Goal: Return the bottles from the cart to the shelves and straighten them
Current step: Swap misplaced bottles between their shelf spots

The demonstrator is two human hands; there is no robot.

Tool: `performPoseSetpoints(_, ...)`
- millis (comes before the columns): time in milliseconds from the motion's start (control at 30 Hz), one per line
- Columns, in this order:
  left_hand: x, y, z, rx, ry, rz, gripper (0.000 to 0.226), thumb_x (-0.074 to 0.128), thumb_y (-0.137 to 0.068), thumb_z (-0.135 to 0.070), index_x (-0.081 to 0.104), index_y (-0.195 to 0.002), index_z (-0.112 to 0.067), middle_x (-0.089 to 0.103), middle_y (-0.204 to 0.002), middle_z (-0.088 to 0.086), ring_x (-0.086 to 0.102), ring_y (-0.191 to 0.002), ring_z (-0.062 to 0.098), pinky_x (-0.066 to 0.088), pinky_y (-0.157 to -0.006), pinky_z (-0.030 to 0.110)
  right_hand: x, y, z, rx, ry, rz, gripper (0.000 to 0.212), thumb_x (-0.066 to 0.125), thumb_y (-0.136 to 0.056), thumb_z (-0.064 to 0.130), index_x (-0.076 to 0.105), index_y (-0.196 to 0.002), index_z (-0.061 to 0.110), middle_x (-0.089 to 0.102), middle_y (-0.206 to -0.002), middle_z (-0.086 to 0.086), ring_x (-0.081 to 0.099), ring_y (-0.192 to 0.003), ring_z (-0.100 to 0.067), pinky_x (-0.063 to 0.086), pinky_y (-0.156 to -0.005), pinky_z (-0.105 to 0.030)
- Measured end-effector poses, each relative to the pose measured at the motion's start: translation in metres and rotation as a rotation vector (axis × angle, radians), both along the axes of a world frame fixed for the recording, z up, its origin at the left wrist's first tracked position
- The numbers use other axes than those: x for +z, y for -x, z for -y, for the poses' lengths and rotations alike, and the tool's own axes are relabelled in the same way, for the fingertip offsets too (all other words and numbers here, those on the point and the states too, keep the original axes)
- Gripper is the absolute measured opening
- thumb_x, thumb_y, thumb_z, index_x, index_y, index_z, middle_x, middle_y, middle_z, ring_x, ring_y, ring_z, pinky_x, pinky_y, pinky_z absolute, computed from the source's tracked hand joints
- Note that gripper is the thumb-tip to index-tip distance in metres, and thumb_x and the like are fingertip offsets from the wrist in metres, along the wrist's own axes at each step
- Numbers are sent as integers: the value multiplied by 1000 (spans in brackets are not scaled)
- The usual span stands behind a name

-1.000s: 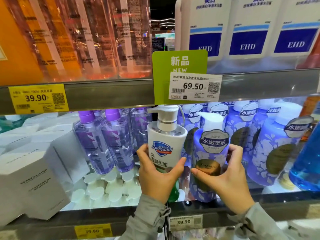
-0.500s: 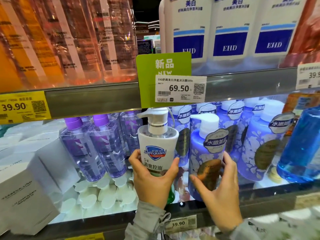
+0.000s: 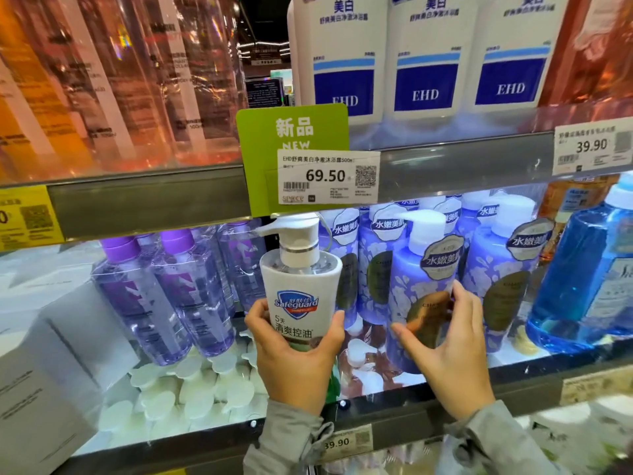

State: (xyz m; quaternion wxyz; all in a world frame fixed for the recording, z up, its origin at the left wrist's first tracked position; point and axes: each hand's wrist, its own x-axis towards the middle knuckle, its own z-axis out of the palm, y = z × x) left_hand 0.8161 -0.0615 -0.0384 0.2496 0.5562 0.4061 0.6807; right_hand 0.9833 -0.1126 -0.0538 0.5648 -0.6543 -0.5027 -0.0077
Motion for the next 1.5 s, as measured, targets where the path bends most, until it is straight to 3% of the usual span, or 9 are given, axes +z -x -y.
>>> performPoseSetpoints(167,2,-16,5,-40,-11,30,78,75,-51,-51,34,-112,-22,55,-103,-11,60,-84,-10,47,-62,3,-4,-14,-2,-99,-19,24,92,86,-65,16,34,-138,-1,39,-126,-13,41,-120,-27,34,-101,-33)
performPoseSetpoints(333,-3,-23,3,-32,8,19,77,76,-51,-54,32,-111,-35,57,-104,-12,63,-85,-5,50,-64,8,-3,-16,1,-231,-71,83,97,88,-60,20,36,-138,-2,44,-122,-19,40,-114,-27,39,-99,-40)
performPoseSetpoints(600,-1,-27,5,-14,33,27,74,75,-50,-55,32,-108,-37,55,-104,-16,61,-87,-5,51,-64,10,-7,-28,8,-213,-97,120,97,87,-61,19,31,-140,12,36,-116,-4,46,-110,-32,42,-94,-47)
performPoseSetpoints(800,-1,-29,7,-23,78,27,76,77,-47,-56,33,-108,-43,58,-106,-7,64,-91,14,59,-69,33,-5,-27,10,-204,-94,53,92,88,-60,20,37,-135,8,40,-119,-8,43,-111,-27,43,-95,-44)
performPoseSetpoints(967,-3,-22,8,-66,142,-77,85,77,-44,-58,32,-115,-44,57,-112,-8,59,-100,8,49,-80,17,5,-17,18,-208,-138,33,74,89,-57,18,44,-116,13,45,-110,-7,50,-103,-31,48,-87,-51)
performPoseSetpoints(1167,3,-11,9,-143,212,-195,90,88,-49,-40,40,-123,-25,53,-117,-6,53,-106,5,38,-79,0,13,-10,24,53,-53,227,46,84,-68,18,60,-107,15,53,-93,8,54,-89,-18,48,-78,-33)
performPoseSetpoints(1267,8,-9,11,-91,193,-247,82,90,-53,-30,43,-120,-20,53,-115,-4,50,-105,8,38,-85,10,17,-12,24,289,92,270,45,81,-73,17,60,-112,24,56,-95,18,57,-92,-9,52,-80,-36)
performPoseSetpoints(1400,11,-9,16,-18,141,-269,71,91,-50,-29,44,-103,-27,57,-101,-7,53,-93,7,37,-76,4,27,-18,25,401,229,328,46,77,-76,25,57,-116,31,55,-101,24,55,-97,-1,50,-84,-31)
performPoseSetpoints(1500,9,-9,23,50,110,-231,68,92,-49,-28,43,-96,-37,60,-98,-7,58,-93,9,42,-78,11,39,-18,24,423,384,565,42,66,-82,38,49,-121,35,54,-111,15,50,-109,-7,43,-86,-26)
